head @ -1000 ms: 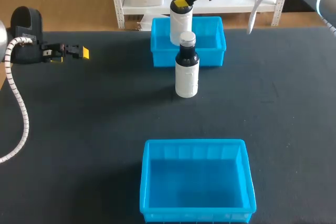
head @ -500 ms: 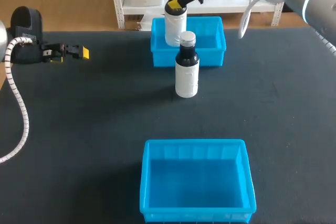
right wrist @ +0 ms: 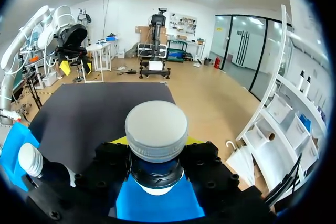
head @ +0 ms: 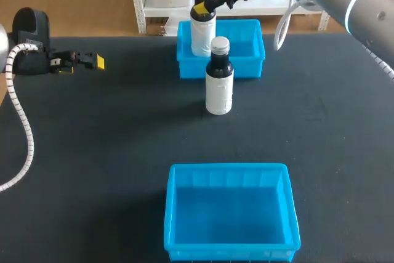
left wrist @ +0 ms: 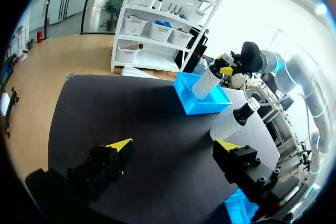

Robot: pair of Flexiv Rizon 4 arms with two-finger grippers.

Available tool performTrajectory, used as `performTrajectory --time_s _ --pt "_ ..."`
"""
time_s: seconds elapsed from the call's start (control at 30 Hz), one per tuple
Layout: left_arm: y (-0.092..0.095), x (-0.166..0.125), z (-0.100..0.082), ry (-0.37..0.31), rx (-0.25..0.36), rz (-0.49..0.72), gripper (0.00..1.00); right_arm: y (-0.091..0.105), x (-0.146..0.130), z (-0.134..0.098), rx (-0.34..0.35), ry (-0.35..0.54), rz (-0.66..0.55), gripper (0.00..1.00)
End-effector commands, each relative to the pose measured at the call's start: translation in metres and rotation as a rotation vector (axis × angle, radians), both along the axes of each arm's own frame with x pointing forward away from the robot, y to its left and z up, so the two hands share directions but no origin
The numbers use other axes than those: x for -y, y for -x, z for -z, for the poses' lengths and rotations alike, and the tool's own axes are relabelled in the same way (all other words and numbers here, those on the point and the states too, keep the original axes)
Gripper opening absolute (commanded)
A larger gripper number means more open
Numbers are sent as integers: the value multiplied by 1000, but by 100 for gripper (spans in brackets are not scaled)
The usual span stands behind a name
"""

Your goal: Pick up the bottle, and place it in the far bin if it is heavy, or in the near bin if it is light.

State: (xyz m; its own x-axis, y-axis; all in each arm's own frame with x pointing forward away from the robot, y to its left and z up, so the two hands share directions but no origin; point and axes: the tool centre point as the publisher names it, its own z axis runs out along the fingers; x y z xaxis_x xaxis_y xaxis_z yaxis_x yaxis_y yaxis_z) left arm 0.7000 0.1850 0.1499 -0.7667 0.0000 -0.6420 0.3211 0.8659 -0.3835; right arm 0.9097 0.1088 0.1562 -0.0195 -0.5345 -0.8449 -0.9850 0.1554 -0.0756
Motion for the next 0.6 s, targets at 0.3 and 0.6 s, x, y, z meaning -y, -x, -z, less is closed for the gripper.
performTrajectory --time_s 0.3,0.6 --pt "0 0 0 0 0 0 100 -19 -6 7 -56 -12 -61 0" --pt "0 0 0 0 0 0 100 -20 -7 12 -68 -8 -61 0"
